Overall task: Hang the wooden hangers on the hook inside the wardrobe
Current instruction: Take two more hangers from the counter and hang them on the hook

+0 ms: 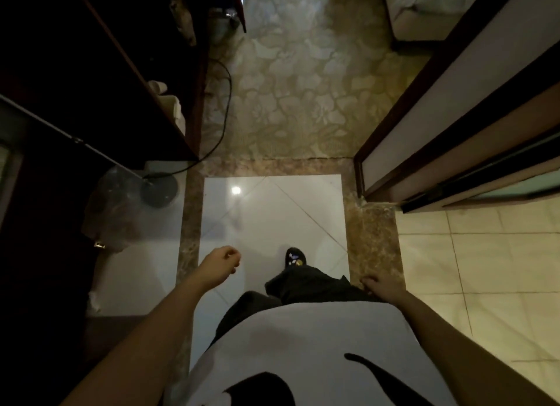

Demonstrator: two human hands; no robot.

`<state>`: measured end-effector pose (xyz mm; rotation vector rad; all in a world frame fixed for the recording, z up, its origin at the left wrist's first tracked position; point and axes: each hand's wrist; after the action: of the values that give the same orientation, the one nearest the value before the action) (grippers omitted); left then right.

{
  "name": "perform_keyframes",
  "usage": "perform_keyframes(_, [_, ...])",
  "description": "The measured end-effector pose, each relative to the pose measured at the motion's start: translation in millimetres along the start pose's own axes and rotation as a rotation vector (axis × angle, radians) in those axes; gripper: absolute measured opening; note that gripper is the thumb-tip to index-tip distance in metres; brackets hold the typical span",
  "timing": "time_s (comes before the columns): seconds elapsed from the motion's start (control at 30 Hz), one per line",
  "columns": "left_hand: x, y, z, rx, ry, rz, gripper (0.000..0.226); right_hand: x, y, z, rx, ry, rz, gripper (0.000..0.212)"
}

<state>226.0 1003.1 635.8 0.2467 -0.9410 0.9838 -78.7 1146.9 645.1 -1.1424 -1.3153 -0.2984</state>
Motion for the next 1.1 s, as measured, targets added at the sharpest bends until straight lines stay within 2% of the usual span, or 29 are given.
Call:
perform_keyframes(0.13, [-20.3, -12.1, 16.8, 0.006, -0.032, 0.064, 0.014, -39.5, -80.3, -70.4, -0.023, -0.151, 0.04, 0.031])
perform_keyframes(0.27, [-28.9, -14.2, 20.4, -0.018, -0.103, 0.071, 0.021, -76.0, -143.3, -146.0, -0.045, -0.302, 0.054, 0.032])
perform_keyframes(0.43, [-54.2, -31.6, 31.4, 0.01, -0.245, 0.052, 0.024, -113.3, -196.9, -231.4, -0.069, -0.384, 0.073, 0.031])
perform_keyframes(0.6, [-115.2, -76.3, 85.3, -0.008, -0.217, 0.055, 0.018, -148.4, -221.5, -267.5, -0.04, -0.319, 0.063, 0.029])
perform_keyframes(0.87, [-229.5, -153.2, 225.5, -0.081, -0.079, 0.004, 0.014, -184.8, -245.0, -261.4, -0.011, -0.094, -0.017, 0.031])
perform_keyframes(1.0, [-269.3, -174.3, 295.9, 0.019, 0.02, 0.014, 0.011, -204.0, -267.7, -268.3, -0.025, -0.04, -0.022, 0.028])
perform_keyframes(1.1, [-292.5, -180.0, 326.6, 0.058, 0.031, 0.021, 0.013, -228.4, -298.2, -283.8, -0.011, -0.039, -0.009, 0.027])
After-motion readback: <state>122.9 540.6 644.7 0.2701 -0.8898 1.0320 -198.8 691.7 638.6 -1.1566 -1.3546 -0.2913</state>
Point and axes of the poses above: each hand's wrist, its own x-axis away from the middle knuckle, its own y-axis out of the palm, z = x × y, and after that the axes turned 15 degrees about x, right-handed
